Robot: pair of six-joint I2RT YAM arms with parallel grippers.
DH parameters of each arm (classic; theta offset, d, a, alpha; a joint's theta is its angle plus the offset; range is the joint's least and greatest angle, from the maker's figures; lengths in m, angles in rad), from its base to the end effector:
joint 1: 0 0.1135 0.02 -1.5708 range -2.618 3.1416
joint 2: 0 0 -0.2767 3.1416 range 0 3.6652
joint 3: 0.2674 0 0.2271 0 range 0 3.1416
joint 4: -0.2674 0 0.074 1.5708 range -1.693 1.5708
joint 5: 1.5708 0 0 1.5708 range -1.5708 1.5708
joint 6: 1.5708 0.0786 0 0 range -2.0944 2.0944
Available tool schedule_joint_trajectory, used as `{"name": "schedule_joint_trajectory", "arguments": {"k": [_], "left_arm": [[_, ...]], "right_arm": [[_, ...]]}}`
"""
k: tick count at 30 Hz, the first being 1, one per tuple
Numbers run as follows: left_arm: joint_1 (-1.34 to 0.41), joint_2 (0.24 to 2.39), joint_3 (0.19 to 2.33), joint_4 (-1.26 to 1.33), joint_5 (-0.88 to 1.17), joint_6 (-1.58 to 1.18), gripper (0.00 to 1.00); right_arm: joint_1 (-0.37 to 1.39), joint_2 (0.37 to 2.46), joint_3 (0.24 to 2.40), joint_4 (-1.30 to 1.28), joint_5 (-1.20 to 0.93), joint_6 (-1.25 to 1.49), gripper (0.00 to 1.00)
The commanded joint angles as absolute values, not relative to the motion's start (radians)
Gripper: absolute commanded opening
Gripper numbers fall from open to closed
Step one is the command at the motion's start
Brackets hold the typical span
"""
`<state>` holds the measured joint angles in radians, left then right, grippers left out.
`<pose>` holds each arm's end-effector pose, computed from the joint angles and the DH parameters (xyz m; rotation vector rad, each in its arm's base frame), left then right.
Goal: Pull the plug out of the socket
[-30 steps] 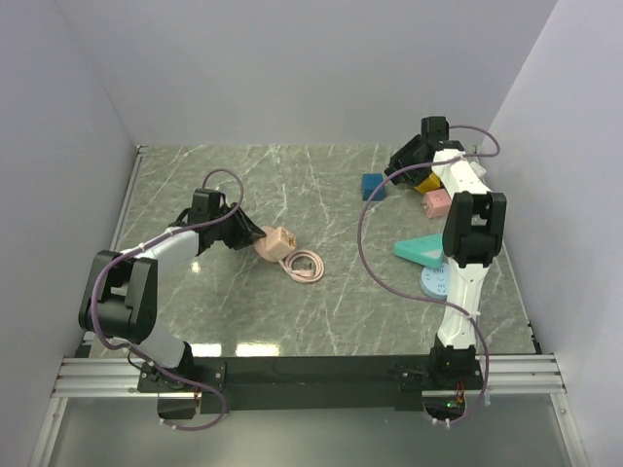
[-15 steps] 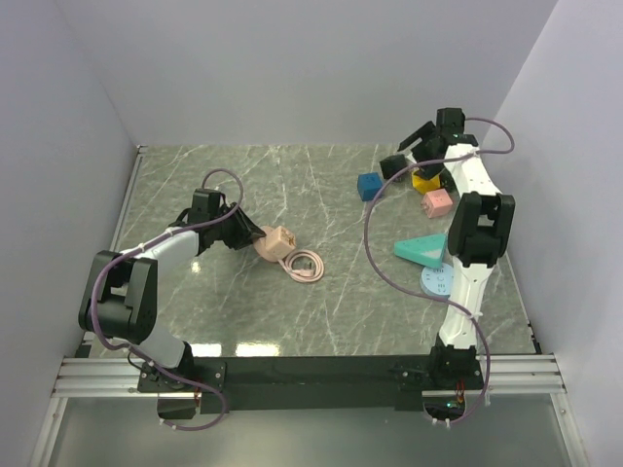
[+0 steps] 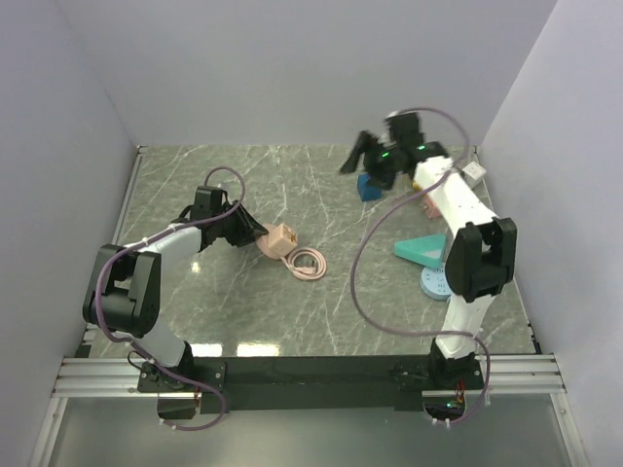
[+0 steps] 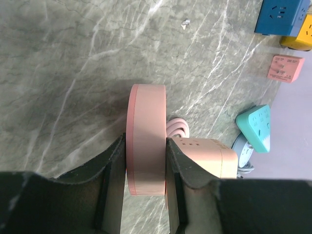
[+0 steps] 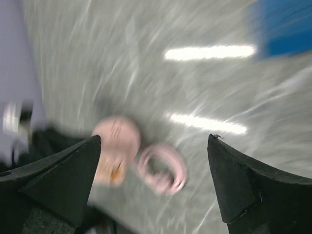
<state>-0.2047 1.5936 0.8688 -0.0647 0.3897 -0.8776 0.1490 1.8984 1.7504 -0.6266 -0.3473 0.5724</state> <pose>0.3203 -0.0970 0.1857 -0.6331 2.4254 -0.9526 0.4314 0.0918 0.2991 0.3324 2.3924 0.7529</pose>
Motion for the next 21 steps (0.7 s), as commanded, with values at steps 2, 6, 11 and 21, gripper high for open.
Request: {"name": "schedule_joint_trajectory", "arguments": {"k": [2,6,11,21], "left_arm": [[-0.222,1.595,0.920,-0.008,0.431,-0.899,0.01],[-0.229,1.591,0.925,-0.006,0.420,-0.908,0.01],[-0.233,1.580,0.916,-0.008,0.413,-0.919,0.01],[-0.236,1.531,0.877,0.023,0.407,-0.936,0.01]], "right_arm": [[0.345,1.813,1.626,-0.588,-0.492,0.489,0.96],[0.477,1.806,1.562,-0.509,-0.537,0.590,0.98],[0.575,1.859,1.615,-0.584,-0.419,0.643,0.98],[0.647,1.968,1.657,-0.701,-0.307,0.750,0.99]]}}
